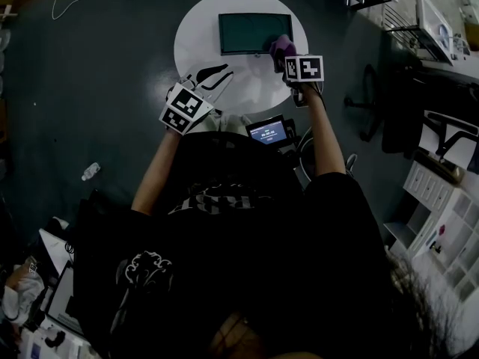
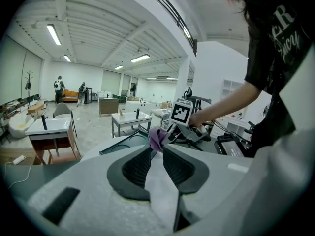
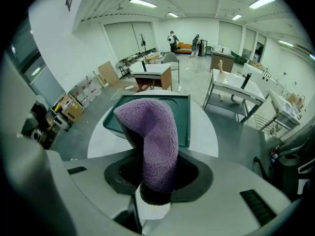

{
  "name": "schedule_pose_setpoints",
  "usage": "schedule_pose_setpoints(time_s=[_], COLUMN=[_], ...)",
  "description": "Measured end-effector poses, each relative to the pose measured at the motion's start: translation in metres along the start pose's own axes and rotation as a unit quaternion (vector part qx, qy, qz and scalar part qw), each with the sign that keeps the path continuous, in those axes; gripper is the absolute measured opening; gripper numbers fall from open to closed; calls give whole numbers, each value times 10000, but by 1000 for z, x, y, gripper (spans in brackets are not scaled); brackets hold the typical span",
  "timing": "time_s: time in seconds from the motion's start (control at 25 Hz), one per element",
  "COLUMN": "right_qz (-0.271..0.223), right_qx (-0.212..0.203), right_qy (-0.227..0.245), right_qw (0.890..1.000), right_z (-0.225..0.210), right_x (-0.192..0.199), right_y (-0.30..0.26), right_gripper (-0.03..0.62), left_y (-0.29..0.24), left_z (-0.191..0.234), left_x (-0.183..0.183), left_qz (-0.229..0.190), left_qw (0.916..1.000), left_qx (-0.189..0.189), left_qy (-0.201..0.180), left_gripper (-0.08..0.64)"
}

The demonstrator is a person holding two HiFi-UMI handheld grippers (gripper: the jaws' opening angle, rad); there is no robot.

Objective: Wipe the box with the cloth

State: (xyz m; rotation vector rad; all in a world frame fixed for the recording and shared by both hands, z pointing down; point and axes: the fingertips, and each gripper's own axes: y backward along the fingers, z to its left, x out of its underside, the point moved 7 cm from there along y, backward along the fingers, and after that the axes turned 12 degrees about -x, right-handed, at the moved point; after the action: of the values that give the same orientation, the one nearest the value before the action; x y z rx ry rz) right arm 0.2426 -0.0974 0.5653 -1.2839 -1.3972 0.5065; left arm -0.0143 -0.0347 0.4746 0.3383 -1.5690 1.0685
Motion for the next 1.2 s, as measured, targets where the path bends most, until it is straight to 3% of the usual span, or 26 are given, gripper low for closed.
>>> schedule_pose_setpoints(time_s=[0.32,0.64,0.8,1.2], right_qz=[140,762,921,1347], right_qx=[-799,-1487,-1755,-1420], right_qy=[797,1920,1889,1591], right_qw=[9935,9671,9618,9677], right_z=[69,135,151,144], right_x=[-5,12,16,21], right_y=[-10,-45,-67,-112], right_gripper=[110,110,110,110], left_y=[12,25,36,46], left_z=[-1,-9,-5,11], left_x=[3,10,20,37], left_qz=[-36,-40,-1,75], left_qw=[9999,9998,9996,9994], left_qx=[-118,-175,-202,-167], left_qy=[67,129,178,277], left_gripper=[75,75,75,75])
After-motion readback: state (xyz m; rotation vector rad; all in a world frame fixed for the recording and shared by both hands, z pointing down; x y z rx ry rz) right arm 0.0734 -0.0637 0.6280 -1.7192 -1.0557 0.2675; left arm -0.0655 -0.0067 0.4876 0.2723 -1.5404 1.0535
